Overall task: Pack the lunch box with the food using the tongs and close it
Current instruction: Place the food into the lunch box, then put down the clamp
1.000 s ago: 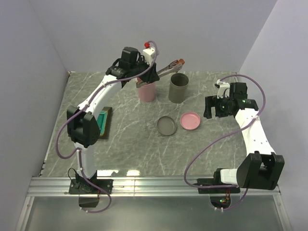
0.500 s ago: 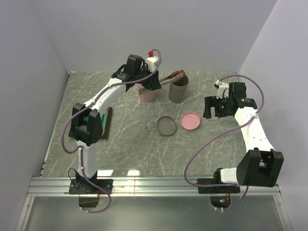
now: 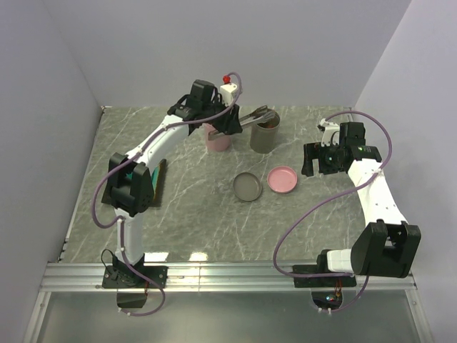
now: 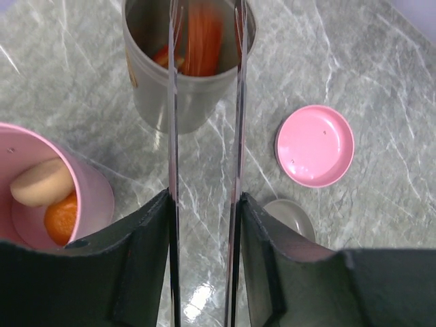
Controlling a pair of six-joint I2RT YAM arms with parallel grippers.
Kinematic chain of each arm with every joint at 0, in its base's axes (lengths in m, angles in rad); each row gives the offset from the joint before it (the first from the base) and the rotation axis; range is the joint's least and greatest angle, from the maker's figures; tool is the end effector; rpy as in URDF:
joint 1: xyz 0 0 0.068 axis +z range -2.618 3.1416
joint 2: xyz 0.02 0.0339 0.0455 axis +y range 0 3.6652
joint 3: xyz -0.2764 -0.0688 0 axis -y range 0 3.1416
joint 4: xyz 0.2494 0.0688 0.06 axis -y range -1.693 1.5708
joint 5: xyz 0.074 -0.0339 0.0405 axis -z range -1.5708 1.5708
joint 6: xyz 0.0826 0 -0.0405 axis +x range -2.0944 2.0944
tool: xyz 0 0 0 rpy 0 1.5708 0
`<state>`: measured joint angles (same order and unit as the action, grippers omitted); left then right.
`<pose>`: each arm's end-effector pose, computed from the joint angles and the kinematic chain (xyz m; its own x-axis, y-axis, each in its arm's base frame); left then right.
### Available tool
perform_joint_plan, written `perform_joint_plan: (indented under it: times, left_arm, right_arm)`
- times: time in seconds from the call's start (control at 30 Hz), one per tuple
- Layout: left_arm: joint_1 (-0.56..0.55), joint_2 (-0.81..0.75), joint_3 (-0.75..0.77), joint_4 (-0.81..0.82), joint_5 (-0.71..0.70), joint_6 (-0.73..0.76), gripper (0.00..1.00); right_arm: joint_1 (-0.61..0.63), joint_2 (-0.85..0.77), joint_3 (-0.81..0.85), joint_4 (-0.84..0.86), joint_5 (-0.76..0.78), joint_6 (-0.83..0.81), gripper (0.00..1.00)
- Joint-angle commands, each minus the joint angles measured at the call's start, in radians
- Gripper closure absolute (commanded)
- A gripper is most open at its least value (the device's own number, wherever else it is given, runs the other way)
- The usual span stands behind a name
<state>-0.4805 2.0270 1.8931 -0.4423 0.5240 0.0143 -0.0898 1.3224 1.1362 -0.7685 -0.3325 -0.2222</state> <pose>0.4411 -0.2765 0.3085 -0.4721 0.2600 -0.8423 0.7791 0.5702 -0.2606 0.2973 0.0003 0.2701 -0.7702 -0.1398 -0.6224 -0.2797 0.9509 0.1325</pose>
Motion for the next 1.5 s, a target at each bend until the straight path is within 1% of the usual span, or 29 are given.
perform_joint_plan:
  times: [0.0,0.07,0.23,0.27,0.33,0.37,0.43,0.47,0.53,0.57,0.6,0.63,0.67,0.7,0.77,0.8,0.87,0.9,0.97,1.0,1.03,1.13,1.23,1.33,1.47]
  left_arm:
    - [-0.004,-0.002,0.101,0.002,0.013,-0.004,0.51]
    - [-0.004,-0.001,0.135,-0.024,0.013,-0.004,0.49]
    - [0.0,-0.033,0.182,-0.073,0.031,-0.008,0.49]
    - [0.008,-0.08,0.172,-0.069,0.037,-0.048,0.5]
    - [0.038,-0.14,0.114,-0.059,0.053,-0.056,0.49]
    - [0.054,-0.202,0.094,-0.056,0.06,-0.065,0.49]
    - [0.109,-0.264,0.032,-0.073,0.073,-0.07,0.5]
    - [0.131,-0.327,0.009,-0.082,0.077,-0.068,0.49]
    - [0.204,-0.396,-0.078,-0.105,0.082,-0.06,0.5]
    - [0.233,-0.463,-0.107,-0.116,0.091,-0.048,0.5]
    - [0.294,-0.494,-0.136,-0.146,0.093,-0.037,0.5]
    - [0.327,-0.523,-0.185,-0.163,0.093,-0.025,0.5]
    - [0.359,-0.577,-0.209,-0.188,0.096,0.034,0.5]
    - [0.429,-0.6,-0.232,-0.208,0.1,0.056,0.5]
    - [0.509,-0.664,-0.308,-0.259,0.113,0.107,0.5]
    - [0.586,-0.683,-0.336,-0.274,0.117,0.127,0.5]
    - [0.652,-0.737,-0.417,-0.323,0.122,0.183,0.5]
    - [0.716,-0.754,-0.445,-0.338,0.128,0.203,0.5]
    - [0.779,-0.807,-0.528,-0.367,0.13,0.262,0.5]
    - [0.831,-0.823,-0.552,-0.378,0.122,0.28,0.5]
    - [0.853,-0.833,-0.599,-0.389,0.117,0.32,0.5]
    - [0.934,-0.857,-0.683,-0.42,0.107,0.378,0.5]
    - [0.953,-0.843,-0.75,-0.404,0.058,0.407,0.5]
    - [0.953,-0.818,-0.807,-0.372,0.065,0.431,0.49]
    - [0.951,-0.749,-0.828,-0.352,0.07,0.458,0.48]
  right_arm:
    - [-0.008,-0.012,0.025,0.025,0.001,-0.005,0.0]
    - [-0.008,-0.012,0.03,0.021,-0.002,-0.005,0.0]
    - [-0.008,-0.028,0.036,0.015,-0.005,-0.003,0.0]
    - [-0.01,-0.032,0.034,0.014,-0.005,-0.003,0.0]
    - [-0.01,-0.046,0.025,0.018,-0.008,-0.002,0.0]
    - [-0.008,-0.051,0.022,0.017,-0.013,-0.002,0.0]
    - [-0.008,-0.064,0.01,0.02,-0.014,0.0,0.0]
    - [-0.008,-0.071,0.007,0.021,-0.016,0.0,0.0]
    - [-0.008,-0.083,0.002,0.018,-0.02,0.0,0.0]
    - [-0.008,-0.086,0.0,0.018,-0.023,0.0,0.0]
    - [-0.007,-0.092,0.0,0.017,-0.026,0.001,0.0]
    - [-0.008,-0.097,-0.001,0.015,-0.028,0.003,0.0]
    - [-0.008,-0.098,-0.003,0.017,-0.034,0.004,0.0]
    - [-0.008,-0.103,-0.007,0.015,-0.039,0.006,0.0]
    - [-0.008,-0.114,-0.012,0.018,-0.043,0.004,0.0]
    - [-0.008,-0.115,-0.015,0.017,-0.046,0.004,0.0]
    - [-0.007,-0.123,-0.015,0.014,-0.054,0.006,0.0]
    - [-0.007,-0.124,-0.01,0.009,-0.056,0.006,0.0]
    - [-0.007,-0.13,-0.009,0.005,-0.056,0.006,0.0]
    - [-0.008,-0.134,-0.009,0.003,-0.056,0.007,0.0]
    - [-0.007,-0.14,-0.009,0.003,-0.057,0.007,0.0]
    - [-0.007,-0.143,-0.013,0.003,-0.059,0.007,0.0]
    - [-0.007,-0.144,-0.015,0.0,-0.065,0.006,0.0]
    - [-0.007,-0.15,-0.012,-0.005,-0.062,0.006,0.0]
    - [-0.007,-0.16,-0.026,0.001,-0.056,0.003,0.0]
